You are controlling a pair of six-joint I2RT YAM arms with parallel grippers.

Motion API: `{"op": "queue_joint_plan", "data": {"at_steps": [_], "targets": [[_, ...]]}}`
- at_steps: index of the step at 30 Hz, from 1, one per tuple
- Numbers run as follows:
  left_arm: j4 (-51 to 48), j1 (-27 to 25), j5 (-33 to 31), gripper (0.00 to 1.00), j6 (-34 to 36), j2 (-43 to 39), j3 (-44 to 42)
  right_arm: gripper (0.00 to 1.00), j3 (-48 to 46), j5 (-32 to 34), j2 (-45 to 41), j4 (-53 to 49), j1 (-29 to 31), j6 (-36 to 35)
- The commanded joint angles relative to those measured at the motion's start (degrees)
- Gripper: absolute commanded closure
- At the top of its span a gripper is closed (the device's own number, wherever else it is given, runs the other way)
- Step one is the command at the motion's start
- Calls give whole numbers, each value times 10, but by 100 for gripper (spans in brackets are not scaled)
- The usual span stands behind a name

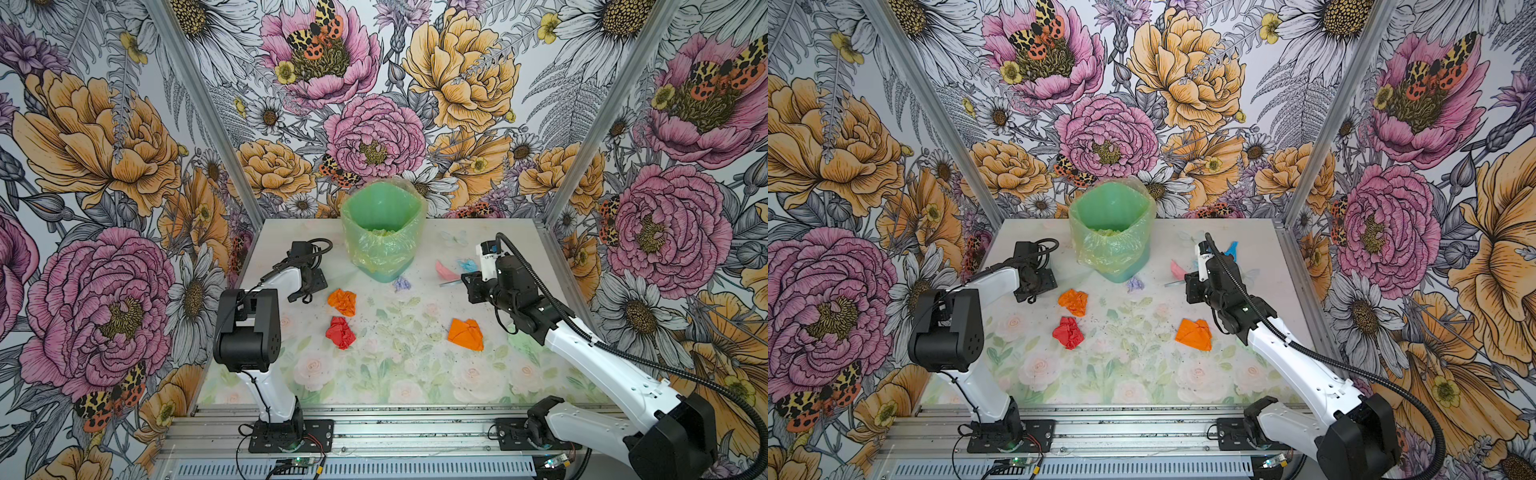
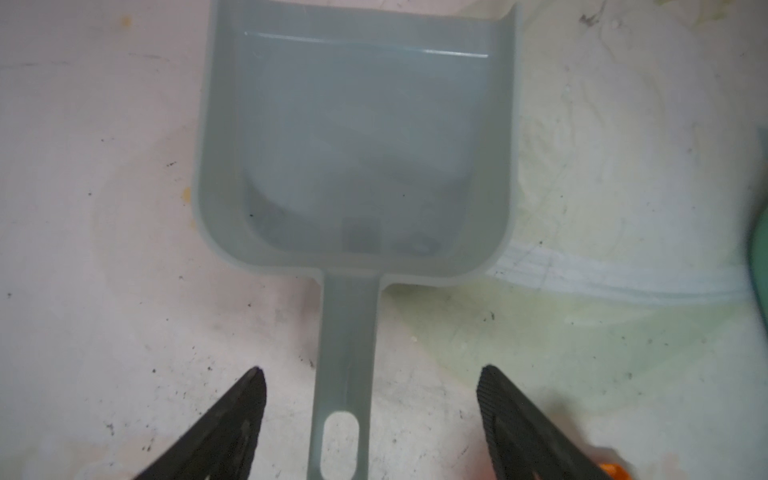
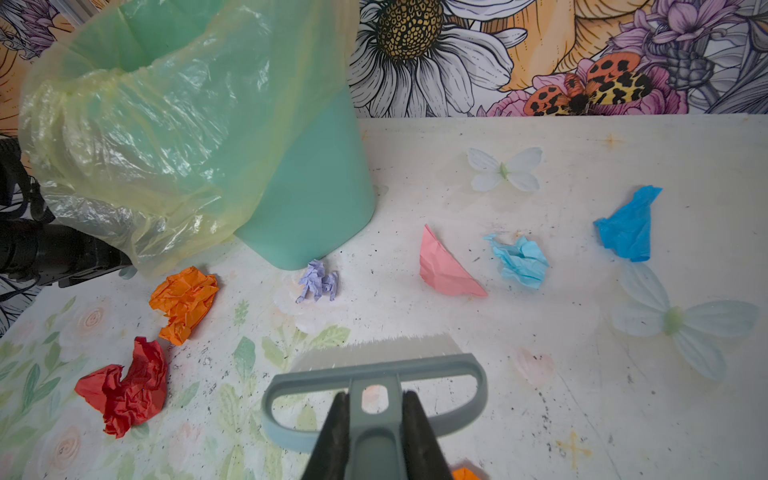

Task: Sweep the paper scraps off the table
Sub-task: 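Move the left gripper over the pale blue dustpan handle, then lower the left gripper and close it on the dustpan handle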

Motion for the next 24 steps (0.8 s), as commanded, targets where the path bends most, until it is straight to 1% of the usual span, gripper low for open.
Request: {"op": "queue_joint_plan", "data": {"at_steps": [1, 3, 4, 11, 24], "targets": [[-8, 12, -14, 19, 15, 9, 13, 100, -1, 7, -13, 13, 5, 0], [-8, 14, -9, 21, 16, 9, 14, 100, -2, 6, -14, 13, 4, 3], [-8, 14, -10, 22, 17, 29, 15, 100, -2, 6, -14, 13, 4, 4], [-10, 17, 1, 29, 23, 44, 29, 100, -3, 6, -15, 14, 5, 8], [-21, 24, 11, 36, 26, 67, 52, 100, -1, 6, -14, 14, 4, 1]]}}
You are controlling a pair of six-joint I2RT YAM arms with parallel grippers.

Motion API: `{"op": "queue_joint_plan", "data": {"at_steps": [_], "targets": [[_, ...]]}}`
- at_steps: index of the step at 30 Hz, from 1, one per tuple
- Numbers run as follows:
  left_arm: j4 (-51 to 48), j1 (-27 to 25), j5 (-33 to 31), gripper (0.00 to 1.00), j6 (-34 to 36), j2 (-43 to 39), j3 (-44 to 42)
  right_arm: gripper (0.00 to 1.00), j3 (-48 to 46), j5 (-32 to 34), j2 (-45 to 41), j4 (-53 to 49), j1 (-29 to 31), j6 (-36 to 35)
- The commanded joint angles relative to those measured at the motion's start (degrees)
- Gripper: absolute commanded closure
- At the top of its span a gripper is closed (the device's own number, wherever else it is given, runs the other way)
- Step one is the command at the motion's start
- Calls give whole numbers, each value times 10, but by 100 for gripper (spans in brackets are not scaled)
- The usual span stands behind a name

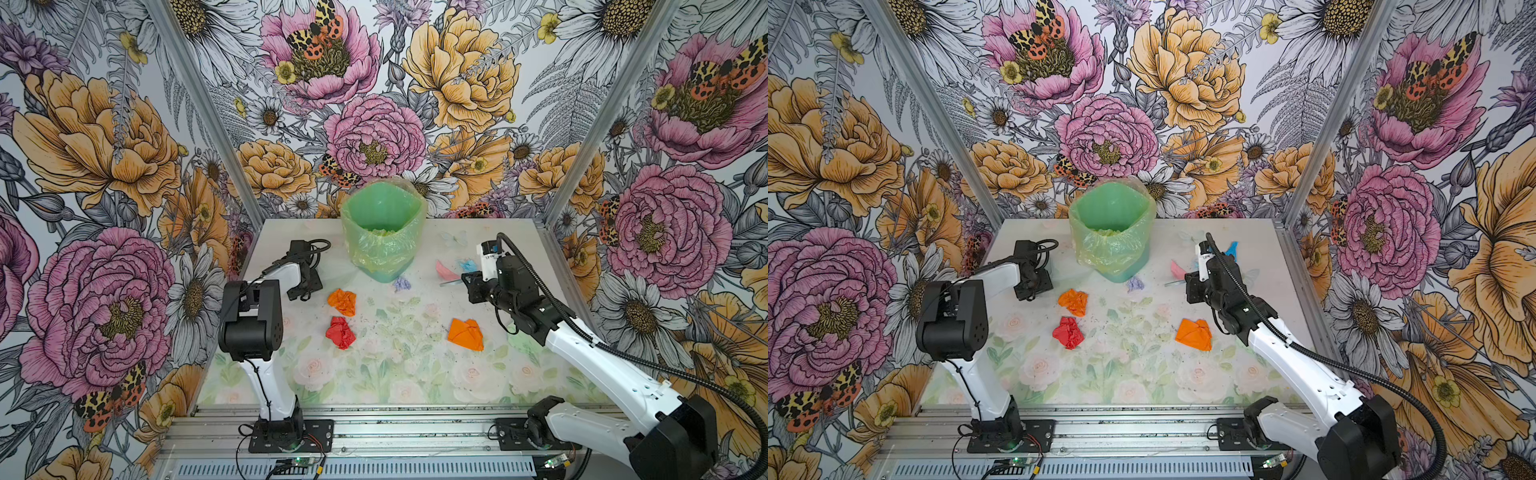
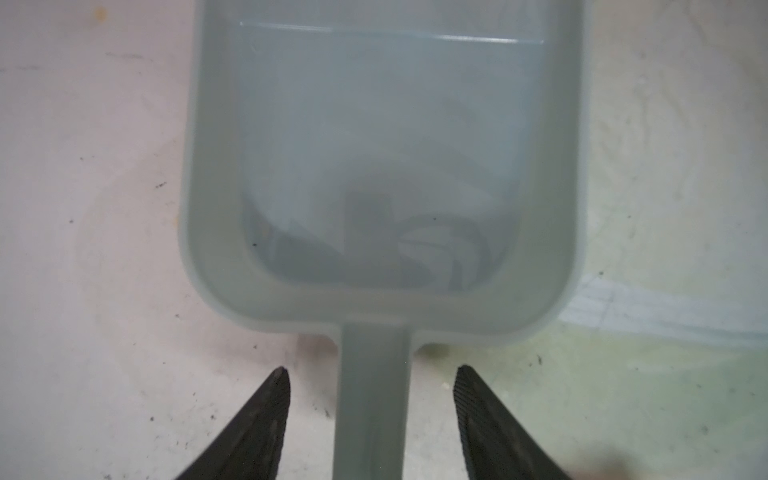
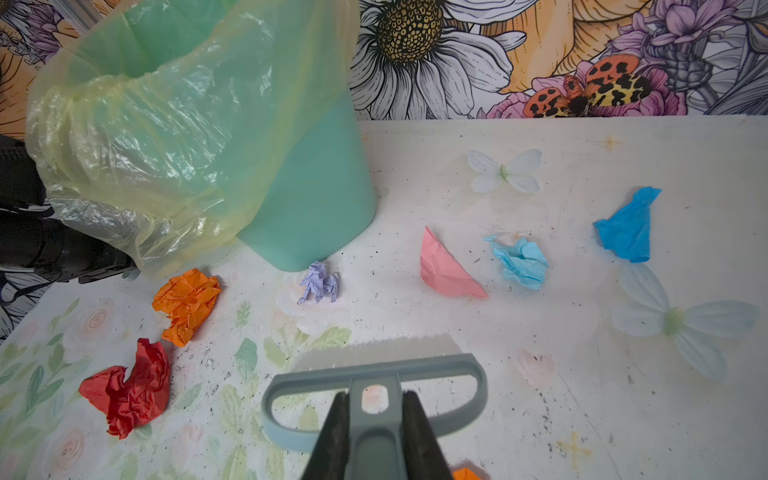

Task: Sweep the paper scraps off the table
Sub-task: 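Lower the left gripper and close it on the dustpan handle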

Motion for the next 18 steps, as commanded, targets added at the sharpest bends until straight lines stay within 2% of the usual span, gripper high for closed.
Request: {"op": "queue_joint_plan", "data": {"at_steps": [1, 18], "targets": [[-6, 8, 10, 36, 9, 11, 13, 100, -1, 7, -12, 13, 4, -1], [-9, 22, 20, 46, 30, 34, 37, 100, 0, 6, -10, 14, 4, 0]]}}
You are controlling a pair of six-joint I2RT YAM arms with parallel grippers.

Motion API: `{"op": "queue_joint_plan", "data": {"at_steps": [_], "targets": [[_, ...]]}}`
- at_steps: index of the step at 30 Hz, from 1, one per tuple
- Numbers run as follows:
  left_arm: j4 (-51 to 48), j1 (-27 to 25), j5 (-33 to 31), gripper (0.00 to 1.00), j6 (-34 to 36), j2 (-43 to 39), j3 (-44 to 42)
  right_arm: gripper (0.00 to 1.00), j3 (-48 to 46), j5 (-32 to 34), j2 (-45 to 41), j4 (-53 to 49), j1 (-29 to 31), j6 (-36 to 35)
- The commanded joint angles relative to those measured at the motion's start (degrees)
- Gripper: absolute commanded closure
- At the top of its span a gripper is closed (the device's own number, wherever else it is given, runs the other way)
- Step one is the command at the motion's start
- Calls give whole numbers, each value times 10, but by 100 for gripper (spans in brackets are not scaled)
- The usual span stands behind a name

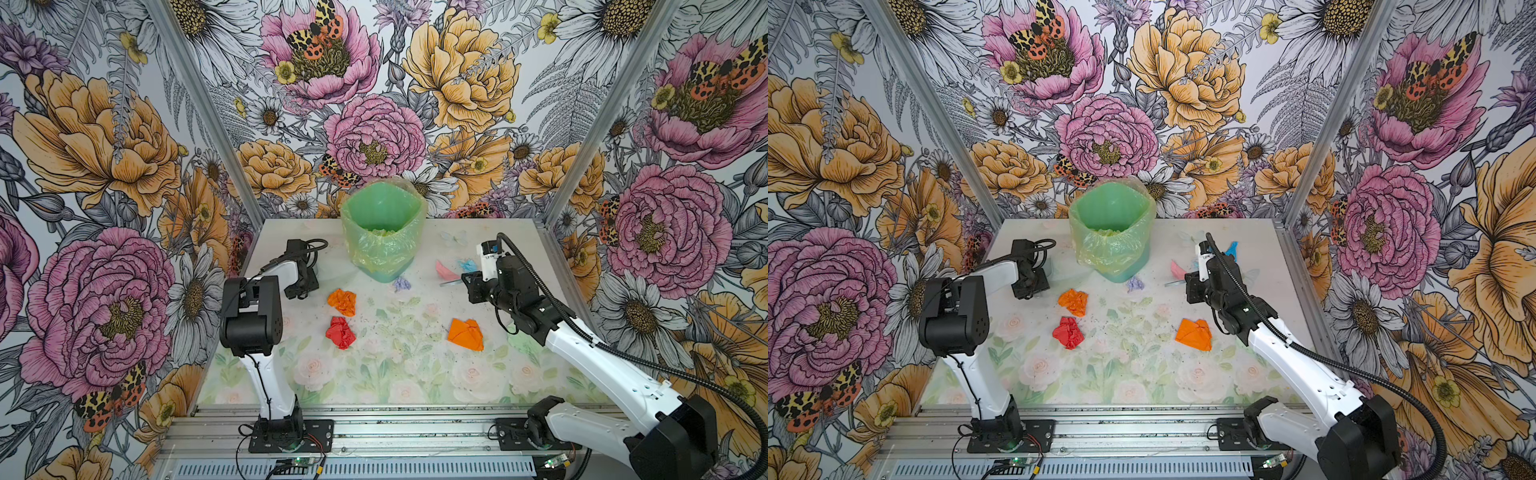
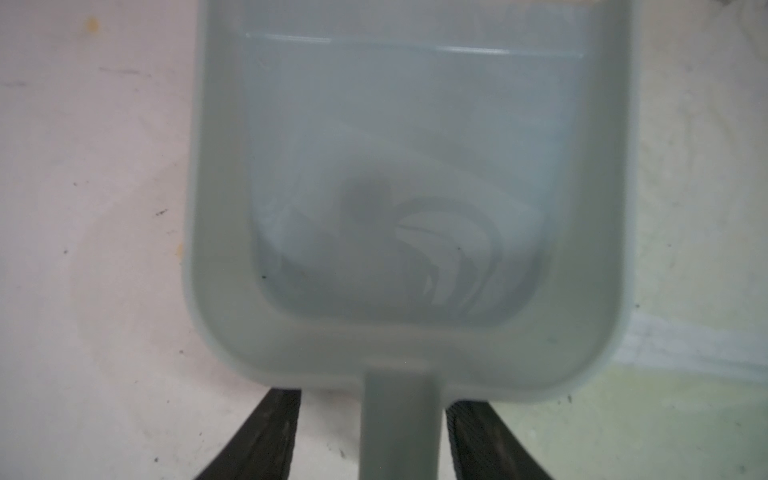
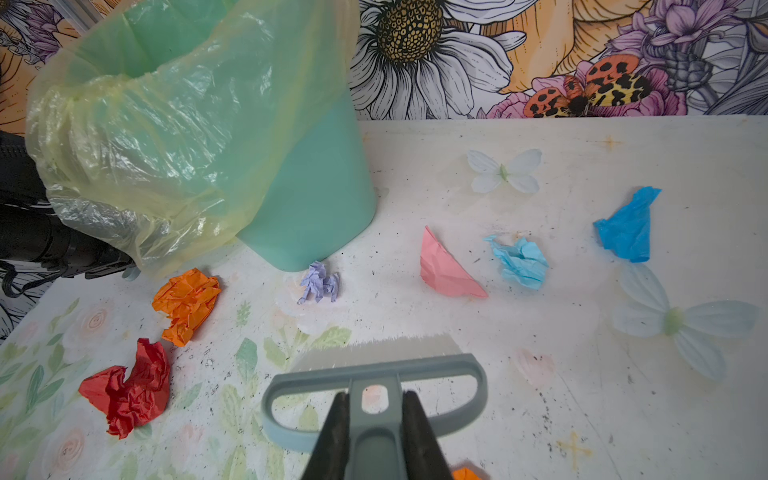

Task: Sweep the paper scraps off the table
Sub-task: 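Lower the left gripper and close it on the dustpan handle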

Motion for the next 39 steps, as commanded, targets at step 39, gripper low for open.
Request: {"op": "queue_joint_plan", "data": {"at_steps": [39], "targets": [[6, 13, 66, 85, 43, 21, 9, 100, -3, 7, -11, 13, 4, 4]]}}
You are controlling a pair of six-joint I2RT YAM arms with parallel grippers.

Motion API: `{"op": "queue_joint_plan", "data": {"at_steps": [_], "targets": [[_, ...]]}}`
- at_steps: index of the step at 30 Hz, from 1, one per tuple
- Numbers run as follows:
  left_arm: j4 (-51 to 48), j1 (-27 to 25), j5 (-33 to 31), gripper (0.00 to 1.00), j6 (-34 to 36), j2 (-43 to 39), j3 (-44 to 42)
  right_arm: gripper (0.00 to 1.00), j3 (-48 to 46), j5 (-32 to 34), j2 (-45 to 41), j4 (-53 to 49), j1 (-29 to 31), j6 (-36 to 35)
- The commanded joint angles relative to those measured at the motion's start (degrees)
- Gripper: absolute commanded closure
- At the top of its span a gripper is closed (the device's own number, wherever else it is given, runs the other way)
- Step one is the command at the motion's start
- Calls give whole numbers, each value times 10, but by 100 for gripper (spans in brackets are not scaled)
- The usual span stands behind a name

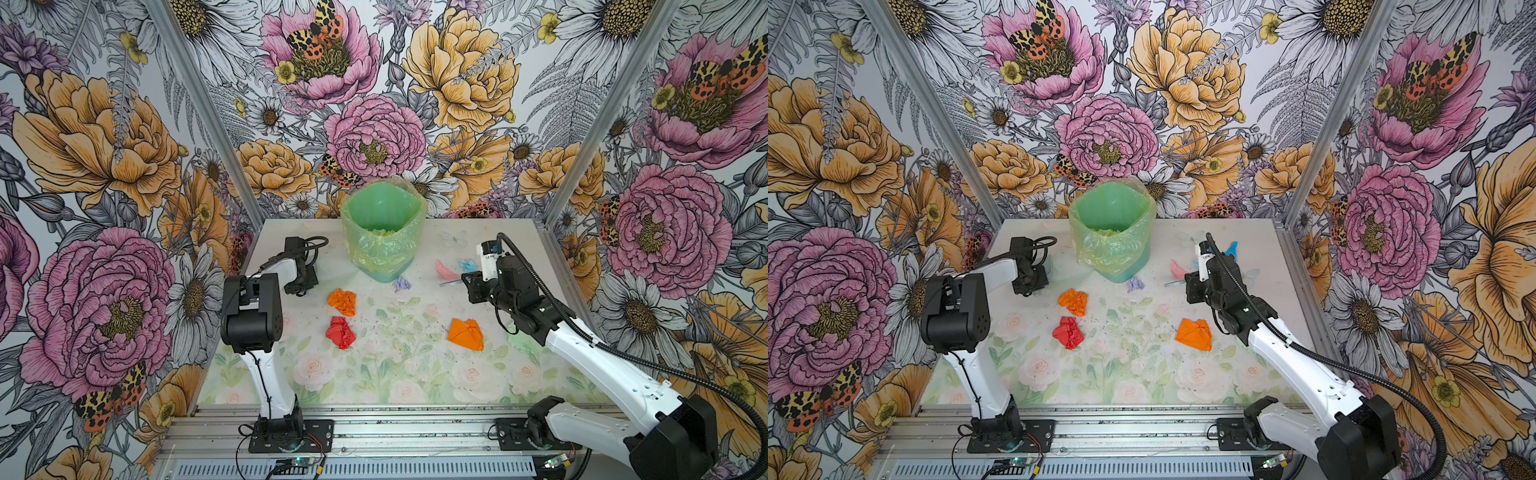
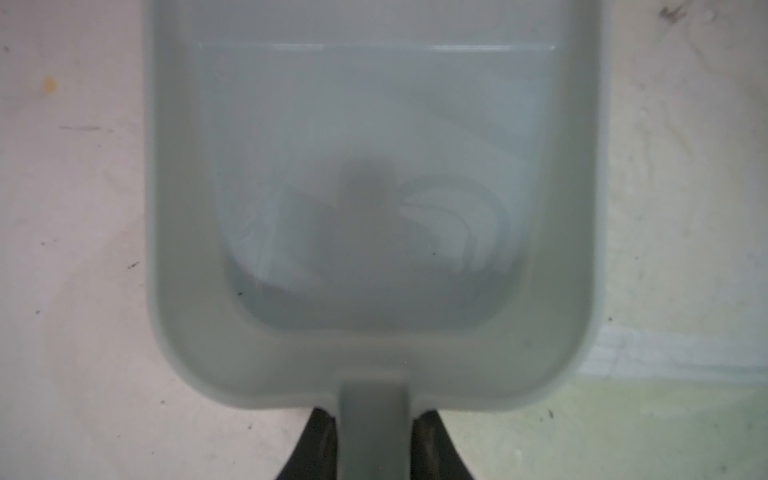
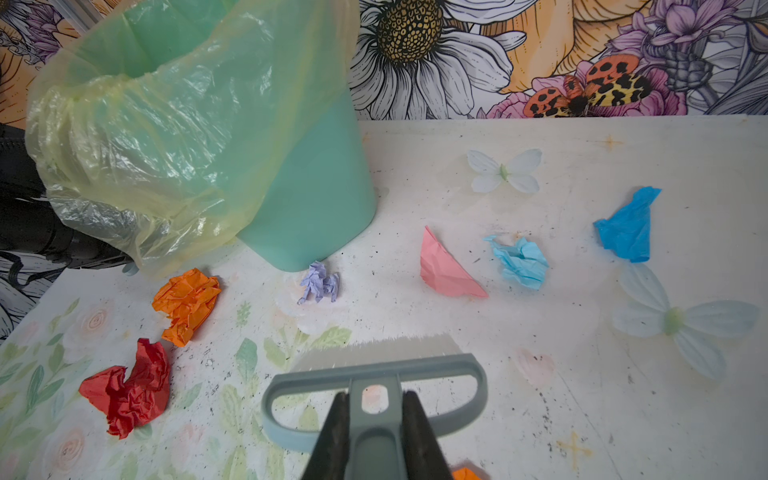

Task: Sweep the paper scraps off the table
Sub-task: 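Lower the left gripper and close it on the dustpan handle, then move the brush with the right gripper toward the red and orange scraps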

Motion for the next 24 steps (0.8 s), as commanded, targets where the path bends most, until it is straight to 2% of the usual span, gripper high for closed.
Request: {"op": "queue_joint_plan", "data": {"at_steps": [1, 10, 12, 14, 19, 24], "targets": [[0, 4, 38, 86, 3, 2, -13, 100, -2, 7, -12, 13, 5, 3], [-1, -21, 58, 86, -2, -63, -49, 100, 4, -14, -14, 9, 4, -29], [-2, -28, 61, 86, -7, -78, -61, 100, 9, -41, -14, 7, 4, -43], [-4, -29, 63, 86, -13, -124, -74, 100, 15, -100, -10, 6, 4, -61], [-28, -27, 55, 85, -18, -173, -92, 100, 34, -226, 18, 8, 11, -88], [-41, -21, 52, 85, -19, -210, -114, 100, 37, -249, 32, 34, 59, -128]]}}
